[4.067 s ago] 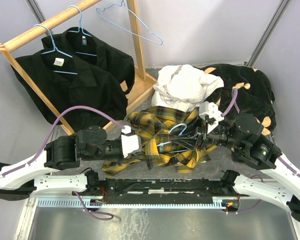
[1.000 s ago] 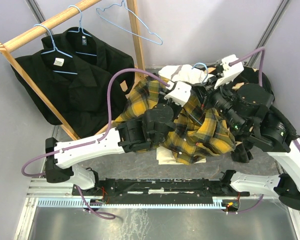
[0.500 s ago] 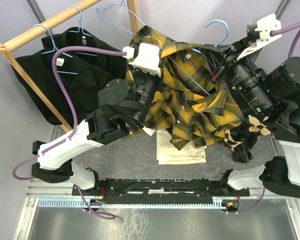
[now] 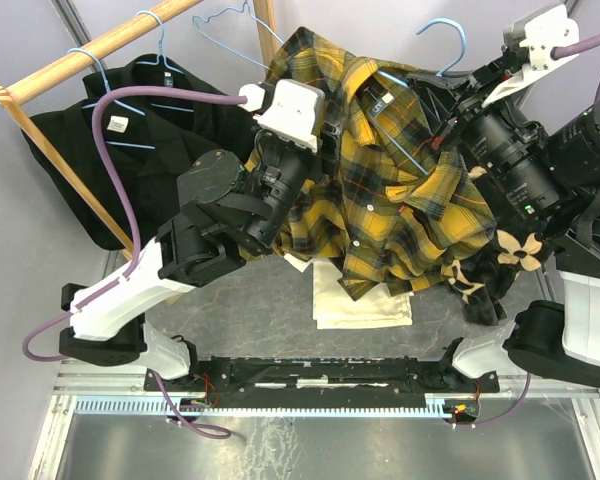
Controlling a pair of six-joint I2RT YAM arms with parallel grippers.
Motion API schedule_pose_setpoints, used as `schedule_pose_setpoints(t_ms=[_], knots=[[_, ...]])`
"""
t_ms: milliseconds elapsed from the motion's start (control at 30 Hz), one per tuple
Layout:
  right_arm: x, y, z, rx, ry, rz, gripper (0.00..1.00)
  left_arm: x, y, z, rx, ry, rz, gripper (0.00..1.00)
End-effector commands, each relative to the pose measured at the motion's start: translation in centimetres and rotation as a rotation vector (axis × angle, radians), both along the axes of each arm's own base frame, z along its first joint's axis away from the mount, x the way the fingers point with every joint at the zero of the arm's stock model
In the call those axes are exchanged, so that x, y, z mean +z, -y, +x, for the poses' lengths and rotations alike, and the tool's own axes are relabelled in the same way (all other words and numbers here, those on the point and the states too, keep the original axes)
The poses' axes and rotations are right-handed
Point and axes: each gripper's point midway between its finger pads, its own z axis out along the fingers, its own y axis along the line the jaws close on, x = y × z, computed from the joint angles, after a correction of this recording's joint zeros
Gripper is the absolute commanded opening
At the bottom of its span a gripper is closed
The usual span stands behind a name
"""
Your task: Place the shirt on the hanger
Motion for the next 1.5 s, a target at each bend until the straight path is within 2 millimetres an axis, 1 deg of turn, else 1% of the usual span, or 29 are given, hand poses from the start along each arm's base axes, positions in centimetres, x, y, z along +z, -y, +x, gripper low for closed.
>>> schedule_pose_setpoints(t_ms=[0, 33, 67, 100, 133, 167, 300, 400, 533, 567, 767, 867, 933, 1067, 1200, 1333, 1400, 1467], knots=[[3.8, 3.4, -1.1, -0.068, 0.102, 0.088, 0.0, 0.4, 0.6, -1.8, -0.154, 0.019, -0.038, 0.72], [3.8, 3.6, -1.0, -0.082, 0.102, 0.088, 0.0, 0.1, 0.2, -2.3, -0.178, 0.025, -0.059, 0.77], [3.8, 4.0, -1.0, -0.098, 0.101, 0.089, 0.0, -1.3, 0.9, -2.5, -0.206, 0.019, -0.047, 0.79], [3.7, 4.2, -0.8, -0.113, 0.1, 0.084, 0.0, -2.0, 0.7, -3.0, -0.237, 0.017, -0.059, 0.81], [3.7, 4.5, -0.8, -0.126, 0.101, 0.083, 0.0, -2.7, 0.2, -3.5, -0.262, 0.019, -0.079, 0.82], [3.5, 4.6, -0.7, -0.137, 0.098, 0.075, 0.0, -3.6, 0.2, -4.1, -0.3, 0.023, -0.092, 0.84], [2.6, 4.4, -0.4, -0.145, 0.084, 0.052, 0.0, -9.0, 0.4, -5.4, -0.386, 0.041, -0.13, 0.86], [1.9, 4.2, -0.1, -0.146, 0.069, 0.041, 0.0, -13.3, 2.0, -6.0, -0.444, 0.031, -0.111, 0.86], [1.6, 3.9, -0.1, -0.136, 0.058, 0.04, 0.0, -17.6, 4.3, -5.7, -0.464, -0.025, -0.096, 0.85], [1.7, 3.9, -0.2, -0.133, 0.059, 0.042, 0.0, -18.4, 4.6, -5.5, -0.458, -0.032, -0.098, 0.85], [2.1, 4.4, -0.6, -0.128, 0.065, 0.057, 0.0, -22.7, 7.6, -5.0, -0.474, -0.078, -0.075, 0.84], [2.0, 4.4, -0.7, -0.125, 0.062, 0.055, 0.0, -24.5, 8.5, -4.7, -0.468, -0.099, -0.045, 0.84], [1.8, 4.2, -0.6, -0.122, 0.057, 0.05, 0.0, -25.8, 8.6, -4.4, -0.449, -0.11, -0.025, 0.84], [1.5, 3.8, -0.6, -0.109, 0.049, 0.045, 0.0, -29.1, 8.2, -3.3, -0.405, -0.149, 0.01, 0.83], [1.5, 3.3, -0.6, -0.089, 0.048, 0.049, 0.0, -31.1, 8.9, -3.0, -0.439, -0.194, 0.014, 0.81], [2.0, 3.5, -0.9, -0.084, 0.058, 0.062, 0.0, -32.8, 9.8, -2.5, -0.465, -0.236, 0.013, 0.78], [2.2, 3.6, -1.0, -0.08, 0.061, 0.068, 0.0, -33.6, 9.9, -1.7, -0.458, -0.26, 0.007, 0.73], [2.3, 3.8, -1.2, -0.077, 0.066, 0.072, 0.0, -33.9, 9.9, -0.7, -0.454, -0.292, -0.023, 0.66]])
